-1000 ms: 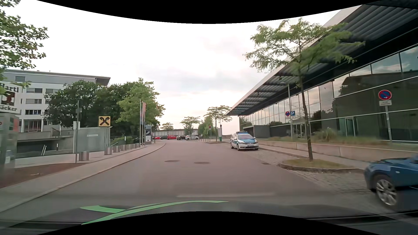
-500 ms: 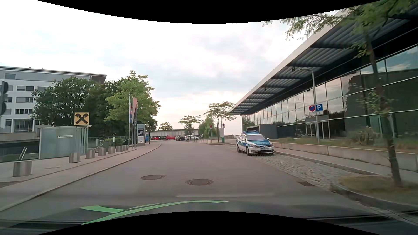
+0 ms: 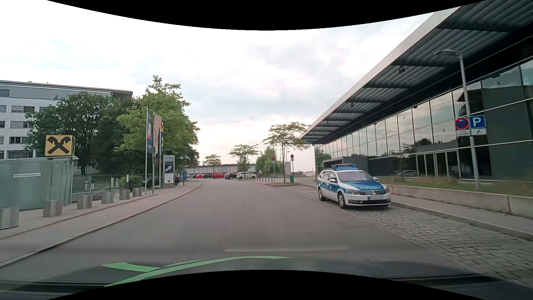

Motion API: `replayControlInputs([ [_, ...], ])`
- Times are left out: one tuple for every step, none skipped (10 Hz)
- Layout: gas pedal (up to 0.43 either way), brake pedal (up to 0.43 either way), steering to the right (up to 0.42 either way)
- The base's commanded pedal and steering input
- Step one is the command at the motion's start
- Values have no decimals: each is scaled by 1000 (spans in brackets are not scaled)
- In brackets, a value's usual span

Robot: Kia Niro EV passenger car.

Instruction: Follow the waypoints while adhering to traffic rules and regulations

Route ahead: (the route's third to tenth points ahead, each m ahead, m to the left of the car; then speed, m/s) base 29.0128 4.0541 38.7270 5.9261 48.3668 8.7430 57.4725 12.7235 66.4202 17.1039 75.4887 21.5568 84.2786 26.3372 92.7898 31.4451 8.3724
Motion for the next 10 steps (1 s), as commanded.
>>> replayControlInputs([
  [110,0,-23],
  [110,0,-24],
  [110,0,-24],
  [110,0,-25],
  [110,0,-26],
  [110,0,-27],
  [110,0,-27],
  [110,0,-27],
  [110,0,-28],
  [110,0,-29],
])
